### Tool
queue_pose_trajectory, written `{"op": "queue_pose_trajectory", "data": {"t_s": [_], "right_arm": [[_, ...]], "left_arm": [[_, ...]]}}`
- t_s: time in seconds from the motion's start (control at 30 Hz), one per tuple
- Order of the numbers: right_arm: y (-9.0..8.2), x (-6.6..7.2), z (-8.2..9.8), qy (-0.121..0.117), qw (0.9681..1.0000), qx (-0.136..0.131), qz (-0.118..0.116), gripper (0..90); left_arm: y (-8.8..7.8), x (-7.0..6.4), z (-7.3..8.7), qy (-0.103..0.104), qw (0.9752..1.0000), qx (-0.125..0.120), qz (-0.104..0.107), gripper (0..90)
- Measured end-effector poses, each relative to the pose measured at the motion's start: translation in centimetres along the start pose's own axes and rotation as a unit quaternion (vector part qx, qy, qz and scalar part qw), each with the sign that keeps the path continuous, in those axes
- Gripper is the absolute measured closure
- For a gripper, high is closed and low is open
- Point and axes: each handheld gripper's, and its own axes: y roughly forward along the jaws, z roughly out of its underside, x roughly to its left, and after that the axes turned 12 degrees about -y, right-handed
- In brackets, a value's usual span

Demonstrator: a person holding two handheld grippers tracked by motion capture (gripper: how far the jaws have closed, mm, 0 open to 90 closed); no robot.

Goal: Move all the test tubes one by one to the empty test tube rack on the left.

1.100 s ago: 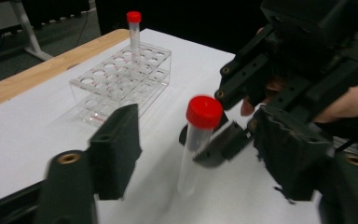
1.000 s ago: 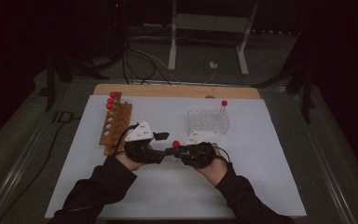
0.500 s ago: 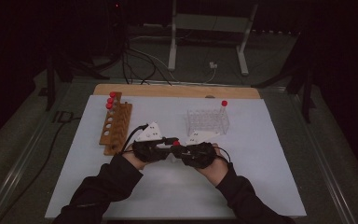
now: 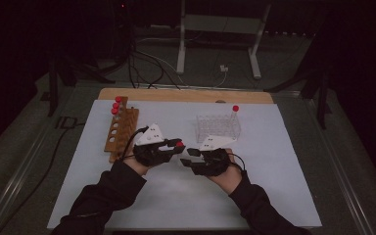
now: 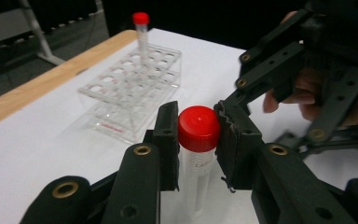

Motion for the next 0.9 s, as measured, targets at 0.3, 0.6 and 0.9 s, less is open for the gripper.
{"op": "queue_pose_trajectory", "data": {"t_s": [0.3, 0.6, 0.9], "right_arm": [[-1.0, 0.1, -0.3, 0.006, 0.9996, -0.023, 0.016, 23.7], [-1.5, -0.1, -0.5, 0.017, 0.9987, -0.041, 0.024, 6.7], [-1.8, 0.0, -0.5, 0.011, 0.9985, -0.050, 0.020, 0.0]], "left_arm": [[-3.1, 1.5, -0.6, -0.012, 0.9987, -0.022, -0.044, 71.7], [-6.0, 3.5, -0.8, -0.024, 0.9950, -0.040, -0.088, 71.7], [-8.4, 5.8, -0.9, -0.040, 0.9884, -0.053, -0.137, 71.7]]}}
